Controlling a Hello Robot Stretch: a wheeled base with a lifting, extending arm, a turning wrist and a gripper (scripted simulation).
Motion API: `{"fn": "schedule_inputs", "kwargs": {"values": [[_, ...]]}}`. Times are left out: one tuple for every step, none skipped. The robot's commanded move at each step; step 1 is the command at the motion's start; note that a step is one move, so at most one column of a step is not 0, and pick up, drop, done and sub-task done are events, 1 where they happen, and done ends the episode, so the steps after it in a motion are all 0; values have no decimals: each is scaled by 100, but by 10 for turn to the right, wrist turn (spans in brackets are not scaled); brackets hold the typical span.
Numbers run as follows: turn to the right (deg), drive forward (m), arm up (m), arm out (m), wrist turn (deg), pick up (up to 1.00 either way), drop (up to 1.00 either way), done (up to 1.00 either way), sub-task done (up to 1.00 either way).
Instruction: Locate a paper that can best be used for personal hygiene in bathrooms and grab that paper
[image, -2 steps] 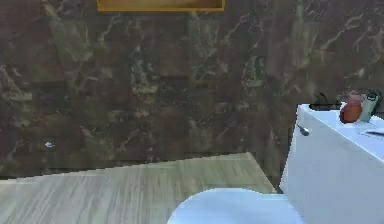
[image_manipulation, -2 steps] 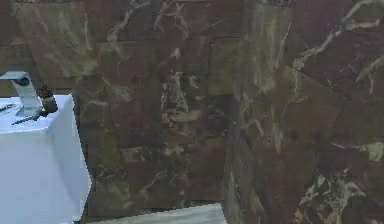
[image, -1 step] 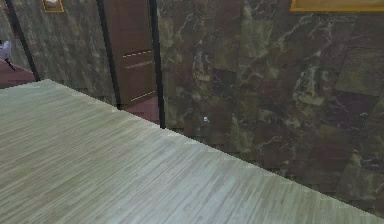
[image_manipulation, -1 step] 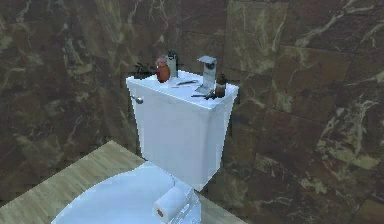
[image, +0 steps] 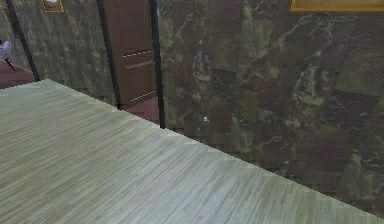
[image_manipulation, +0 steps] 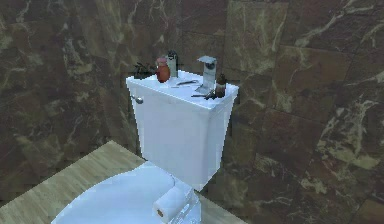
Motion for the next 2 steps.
{"fn": "schedule_inputs", "kwargs": {"values": [[0, 0, 20, 0, 0, 0, 0, 0, 0], [0, 0, 0, 22, 0, 0, 0, 0, 0]]}}
